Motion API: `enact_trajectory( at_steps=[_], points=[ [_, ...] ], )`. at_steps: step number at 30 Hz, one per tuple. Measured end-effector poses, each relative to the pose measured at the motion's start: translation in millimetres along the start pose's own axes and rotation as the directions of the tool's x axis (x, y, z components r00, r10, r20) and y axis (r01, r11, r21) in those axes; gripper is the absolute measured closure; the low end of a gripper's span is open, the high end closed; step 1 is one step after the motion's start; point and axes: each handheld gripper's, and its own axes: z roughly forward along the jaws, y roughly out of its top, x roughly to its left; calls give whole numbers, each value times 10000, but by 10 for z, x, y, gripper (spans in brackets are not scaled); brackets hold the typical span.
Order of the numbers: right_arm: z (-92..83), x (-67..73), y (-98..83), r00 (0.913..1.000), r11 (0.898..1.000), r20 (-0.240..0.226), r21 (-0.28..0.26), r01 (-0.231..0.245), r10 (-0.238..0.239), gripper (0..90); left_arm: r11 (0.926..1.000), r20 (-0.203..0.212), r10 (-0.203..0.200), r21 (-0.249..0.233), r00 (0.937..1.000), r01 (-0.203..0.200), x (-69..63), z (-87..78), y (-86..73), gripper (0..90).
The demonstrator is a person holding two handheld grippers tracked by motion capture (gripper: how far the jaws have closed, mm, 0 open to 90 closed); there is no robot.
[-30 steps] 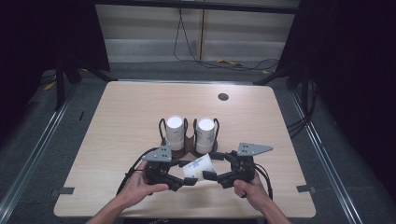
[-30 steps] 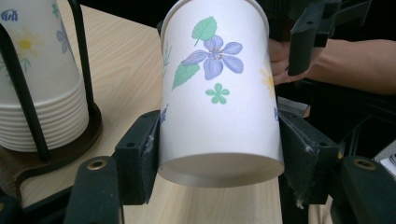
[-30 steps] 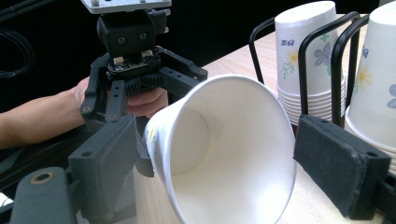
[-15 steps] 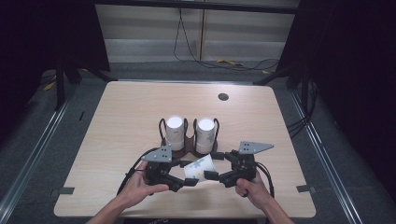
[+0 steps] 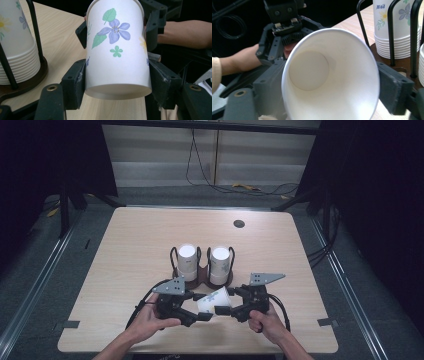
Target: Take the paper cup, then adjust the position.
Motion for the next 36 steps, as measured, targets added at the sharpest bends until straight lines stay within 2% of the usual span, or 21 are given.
enact_trajectory(
  at_steps=[8, 12, 18, 21, 25, 28, 31, 36],
  points=[
    [-21, -19, 11, 9998, 9998, -182, -171, -96, 93, 246, 9998, 47, -194, 80, 9998, 193, 34, 12, -29, 340],
    [-2, -29, 15, 9997, 9998, -232, -137, -106, 103, 260, 9989, 4, -446, 126, 9990, 446, 60, 14, -62, 317],
    [16, -36, 16, 9999, 9999, -117, -123, -67, 66, 263, 9982, -376, -420, 421, 9984, 436, 75, 1, -74, 197],
    [-6, -34, 23, 10000, 9998, 86, -190, -19, 21, 263, 9972, -555, -370, 628, 9978, 404, 88, -9, -90, 166],
    [-54, -38, 36, 9990, 9998, 446, -201, 40, -31, 263, 9953, -819, -485, 793, 9955, 550, 107, -33, -101, 159],
    [-96, -44, 45, 9960, 9999, 891, -161, -34, 48, 265, 9908, -946, -838, 986, 9920, 931, 138, -52, -113, 159],
    [-131, -52, 53, 9897, 10000, 1432, 19, -63, 60, 270, 9857, -1252, -884, 1319, 9882, 1049, 171, -72, -146, 159],
    [-208, -74, 77, 9822, 9999, 1875, 3, -119, 116, 273, 9851, -1543, -1054, 1189, 9824, 1243, 203, -132, -151, 160]
  ],
)
